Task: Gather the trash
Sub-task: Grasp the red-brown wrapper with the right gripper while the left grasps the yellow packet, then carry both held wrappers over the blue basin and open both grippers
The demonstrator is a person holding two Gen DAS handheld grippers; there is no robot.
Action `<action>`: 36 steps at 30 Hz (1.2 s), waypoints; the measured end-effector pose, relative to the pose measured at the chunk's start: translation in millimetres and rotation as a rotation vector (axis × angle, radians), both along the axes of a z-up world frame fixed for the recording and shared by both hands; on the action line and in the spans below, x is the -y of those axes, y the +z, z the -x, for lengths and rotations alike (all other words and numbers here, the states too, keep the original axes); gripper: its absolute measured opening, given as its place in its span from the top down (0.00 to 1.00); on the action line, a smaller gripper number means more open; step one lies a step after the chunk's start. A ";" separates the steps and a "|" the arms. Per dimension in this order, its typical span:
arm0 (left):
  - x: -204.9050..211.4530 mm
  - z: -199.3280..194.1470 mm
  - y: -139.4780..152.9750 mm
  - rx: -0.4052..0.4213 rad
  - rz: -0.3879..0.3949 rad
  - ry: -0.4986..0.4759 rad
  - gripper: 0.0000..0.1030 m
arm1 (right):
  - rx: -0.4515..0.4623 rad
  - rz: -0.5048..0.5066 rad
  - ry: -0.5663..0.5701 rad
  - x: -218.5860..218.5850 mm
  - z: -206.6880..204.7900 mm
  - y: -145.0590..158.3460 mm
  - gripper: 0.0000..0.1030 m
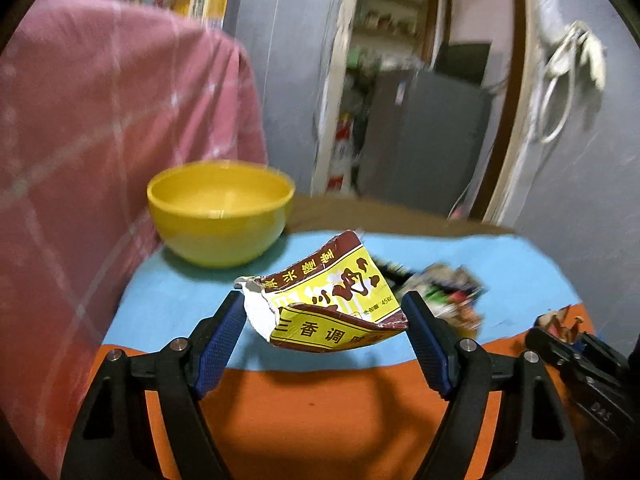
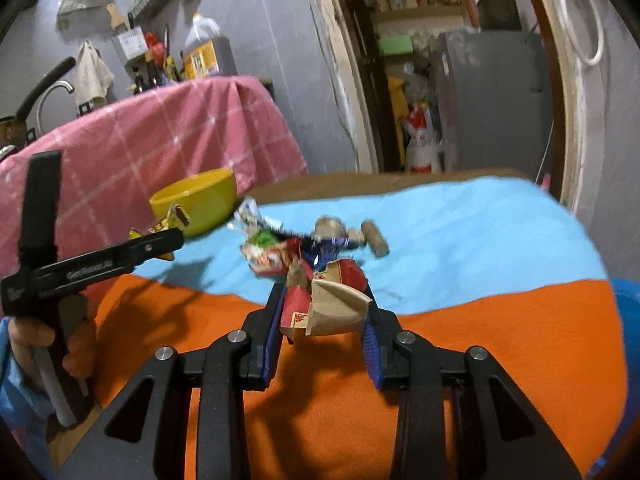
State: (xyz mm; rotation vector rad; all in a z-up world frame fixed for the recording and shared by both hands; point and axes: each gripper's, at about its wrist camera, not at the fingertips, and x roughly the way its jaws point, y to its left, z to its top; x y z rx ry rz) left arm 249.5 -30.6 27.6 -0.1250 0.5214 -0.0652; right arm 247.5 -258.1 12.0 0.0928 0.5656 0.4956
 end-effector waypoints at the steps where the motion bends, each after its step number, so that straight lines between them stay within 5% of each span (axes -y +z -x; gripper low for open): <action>1: 2.7 4.9 3.7 0.029 0.009 -0.005 0.28 | 0.031 -0.001 -0.007 1.8 4.3 4.7 0.69; 12: 52.3 33.2 42.0 0.246 0.081 -0.102 0.28 | 0.317 -0.051 -0.172 49.7 40.4 55.5 0.69; 17: 96.5 37.1 56.8 0.281 0.095 -0.194 0.28 | 0.397 -0.043 -0.321 87.1 53.3 67.7 0.69; 24: 161.2 17.0 62.4 0.219 0.147 -0.334 0.28 | 0.428 -0.043 -0.525 147.1 68.9 70.7 0.68; 36: 275.5 -13.3 42.6 0.029 0.098 -0.537 0.28 | 0.244 -0.074 -0.740 228.1 72.2 39.9 0.67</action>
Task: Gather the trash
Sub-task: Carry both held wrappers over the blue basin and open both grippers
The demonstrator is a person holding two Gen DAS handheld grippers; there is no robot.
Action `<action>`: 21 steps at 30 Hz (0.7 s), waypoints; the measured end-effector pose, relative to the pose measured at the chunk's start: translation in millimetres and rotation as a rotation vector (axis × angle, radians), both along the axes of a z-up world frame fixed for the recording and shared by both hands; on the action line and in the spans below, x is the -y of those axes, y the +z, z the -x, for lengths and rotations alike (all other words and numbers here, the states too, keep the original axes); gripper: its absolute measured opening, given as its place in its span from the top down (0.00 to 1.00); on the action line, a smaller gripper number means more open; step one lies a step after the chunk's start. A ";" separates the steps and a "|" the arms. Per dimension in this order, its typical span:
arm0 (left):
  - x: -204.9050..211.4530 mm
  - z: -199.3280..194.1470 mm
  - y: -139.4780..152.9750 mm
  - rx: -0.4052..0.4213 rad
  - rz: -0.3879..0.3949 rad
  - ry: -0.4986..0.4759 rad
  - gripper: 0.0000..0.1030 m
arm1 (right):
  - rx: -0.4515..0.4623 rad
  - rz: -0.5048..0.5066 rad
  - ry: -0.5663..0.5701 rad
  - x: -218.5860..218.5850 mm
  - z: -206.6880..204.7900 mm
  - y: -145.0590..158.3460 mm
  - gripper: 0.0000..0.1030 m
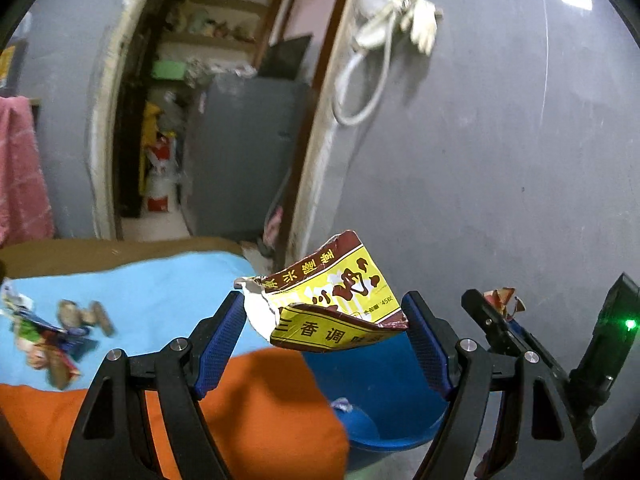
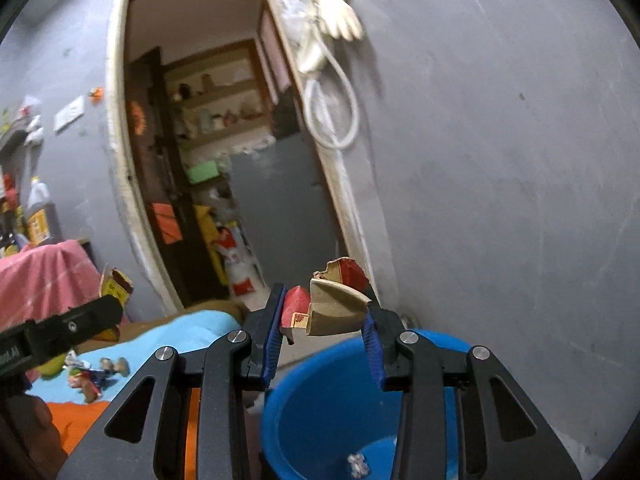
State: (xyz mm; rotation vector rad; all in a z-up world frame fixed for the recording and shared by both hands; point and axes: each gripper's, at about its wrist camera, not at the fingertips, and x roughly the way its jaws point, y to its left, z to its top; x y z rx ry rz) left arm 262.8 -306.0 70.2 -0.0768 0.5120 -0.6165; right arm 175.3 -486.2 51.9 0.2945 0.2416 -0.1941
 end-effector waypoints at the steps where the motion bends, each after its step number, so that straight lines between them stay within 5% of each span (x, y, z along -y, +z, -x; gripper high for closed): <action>1: 7.0 -2.4 -3.5 -0.015 -0.014 -0.007 0.28 | -0.017 -0.013 -0.007 4.5 -1.4 -2.7 0.66; 9: 39.8 -34.2 -36.2 -0.182 -0.093 -0.043 0.27 | -0.136 -0.127 -0.048 34.0 -14.7 -25.4 0.60; 16: 39.6 -45.0 -54.0 -0.281 -0.040 -0.039 0.27 | -0.177 -0.193 -0.063 47.4 -19.0 -33.7 0.47; 21: 36.4 -43.1 -49.9 -0.278 -0.034 -0.044 0.24 | -0.166 -0.201 -0.077 49.9 -15.7 -31.7 0.42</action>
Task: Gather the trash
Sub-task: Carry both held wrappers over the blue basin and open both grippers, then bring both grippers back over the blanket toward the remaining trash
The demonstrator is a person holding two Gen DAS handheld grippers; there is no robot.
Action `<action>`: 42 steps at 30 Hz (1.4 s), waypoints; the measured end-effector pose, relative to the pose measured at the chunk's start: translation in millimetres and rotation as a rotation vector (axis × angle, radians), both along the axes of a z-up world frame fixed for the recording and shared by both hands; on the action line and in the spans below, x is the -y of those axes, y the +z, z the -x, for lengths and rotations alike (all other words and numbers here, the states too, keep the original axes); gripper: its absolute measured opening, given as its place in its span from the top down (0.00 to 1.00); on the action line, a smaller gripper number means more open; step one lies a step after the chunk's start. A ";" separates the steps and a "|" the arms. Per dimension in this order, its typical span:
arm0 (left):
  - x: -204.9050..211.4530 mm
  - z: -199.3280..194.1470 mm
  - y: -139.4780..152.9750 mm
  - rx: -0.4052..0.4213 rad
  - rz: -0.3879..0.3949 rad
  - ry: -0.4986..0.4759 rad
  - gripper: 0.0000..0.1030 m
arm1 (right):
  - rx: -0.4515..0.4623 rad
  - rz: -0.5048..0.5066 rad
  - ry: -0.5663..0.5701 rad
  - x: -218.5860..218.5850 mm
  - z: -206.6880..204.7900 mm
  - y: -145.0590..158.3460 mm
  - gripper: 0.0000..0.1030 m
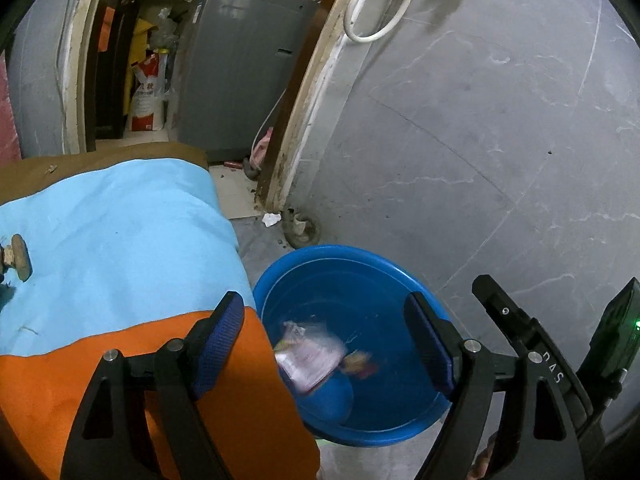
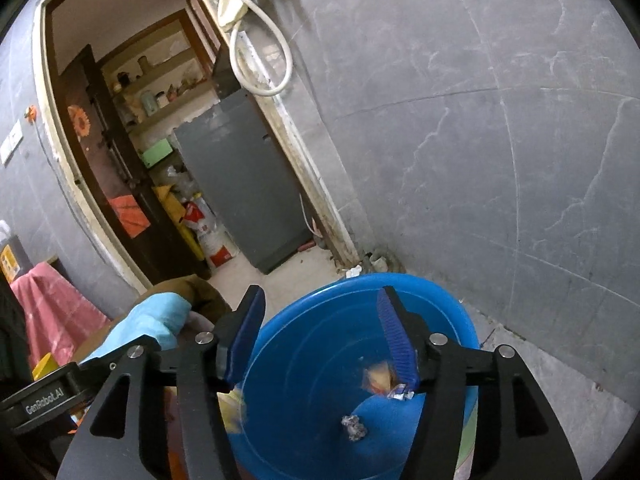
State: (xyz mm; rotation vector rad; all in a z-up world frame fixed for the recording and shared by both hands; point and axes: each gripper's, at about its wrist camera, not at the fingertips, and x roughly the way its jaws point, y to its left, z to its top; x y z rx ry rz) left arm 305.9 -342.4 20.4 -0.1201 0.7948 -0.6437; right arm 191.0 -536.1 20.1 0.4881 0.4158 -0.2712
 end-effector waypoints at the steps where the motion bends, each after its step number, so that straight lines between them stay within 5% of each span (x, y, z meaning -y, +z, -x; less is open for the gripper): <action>1: -0.3 -0.3 0.4 0.001 -0.001 0.000 0.24 | 0.001 -0.001 -0.002 0.4 -0.5 0.4 0.38; 8: -13.4 7.5 9.0 0.051 0.015 0.037 0.24 | 0.029 0.010 -0.016 0.4 0.9 5.9 0.35; 11: -25.3 12.0 17.2 0.088 0.015 0.070 0.24 | 0.060 0.031 -0.023 -2.6 3.6 10.9 0.23; 18: -58.9 26.1 40.3 0.194 0.005 0.147 0.21 | 0.126 0.088 -0.010 -19.3 4.4 23.2 0.15; 22: -81.7 39.3 48.1 0.262 -0.011 0.192 0.13 | 0.171 0.128 0.001 -32.9 5.6 30.4 0.00; 24: -94.4 43.9 52.2 0.298 -0.006 0.237 0.04 | 0.207 0.147 0.012 -42.3 7.2 35.3 0.00; 42: -222.0 95.9 66.5 0.538 -0.038 0.565 0.03 | 0.478 0.363 0.241 -161.3 15.8 67.8 0.00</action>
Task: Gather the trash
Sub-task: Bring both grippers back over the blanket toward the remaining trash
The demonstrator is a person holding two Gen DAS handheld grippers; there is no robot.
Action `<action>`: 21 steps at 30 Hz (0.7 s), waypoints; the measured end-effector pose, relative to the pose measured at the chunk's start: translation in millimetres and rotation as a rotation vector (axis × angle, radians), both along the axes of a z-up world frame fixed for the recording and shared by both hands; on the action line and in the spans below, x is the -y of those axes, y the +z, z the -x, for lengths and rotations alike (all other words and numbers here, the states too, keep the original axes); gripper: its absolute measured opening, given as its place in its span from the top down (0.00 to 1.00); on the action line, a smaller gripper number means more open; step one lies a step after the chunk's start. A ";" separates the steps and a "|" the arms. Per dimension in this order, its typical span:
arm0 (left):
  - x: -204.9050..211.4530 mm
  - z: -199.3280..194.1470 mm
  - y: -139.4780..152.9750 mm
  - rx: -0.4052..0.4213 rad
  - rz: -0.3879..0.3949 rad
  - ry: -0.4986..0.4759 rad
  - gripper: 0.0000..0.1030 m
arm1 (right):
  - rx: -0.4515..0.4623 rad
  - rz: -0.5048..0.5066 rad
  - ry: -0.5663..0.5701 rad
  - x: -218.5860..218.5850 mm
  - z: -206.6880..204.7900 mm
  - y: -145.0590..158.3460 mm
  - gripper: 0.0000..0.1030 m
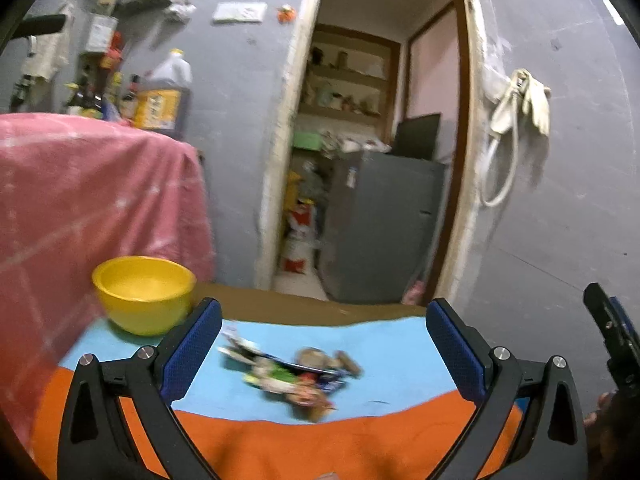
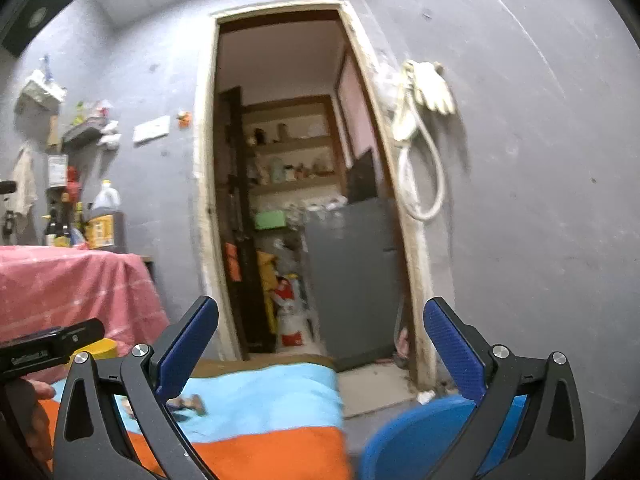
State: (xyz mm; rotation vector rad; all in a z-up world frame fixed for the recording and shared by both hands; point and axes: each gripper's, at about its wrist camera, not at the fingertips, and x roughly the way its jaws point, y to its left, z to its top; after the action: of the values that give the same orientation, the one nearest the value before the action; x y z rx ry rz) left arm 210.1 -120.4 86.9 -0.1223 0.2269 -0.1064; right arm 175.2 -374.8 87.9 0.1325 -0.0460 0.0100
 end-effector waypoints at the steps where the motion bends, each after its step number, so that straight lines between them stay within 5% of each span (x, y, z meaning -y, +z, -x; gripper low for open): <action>1: -7.7 3.1 0.2 0.010 -0.002 0.020 0.03 | 0.014 0.007 0.015 -7.5 0.1 1.2 0.00; 11: -68.1 18.9 -6.2 0.058 -0.031 0.148 0.03 | 0.092 0.059 0.120 -65.2 -3.4 4.6 0.00; 21: -97.9 14.8 -27.3 0.021 -0.037 0.204 0.03 | 0.007 0.129 0.201 -110.1 -29.1 -4.9 0.00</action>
State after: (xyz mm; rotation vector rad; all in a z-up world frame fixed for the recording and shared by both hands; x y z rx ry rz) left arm 195.3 -22.5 59.6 -0.1067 0.1938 0.0989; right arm 204.2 -264.7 83.0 0.0079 -0.0389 0.2141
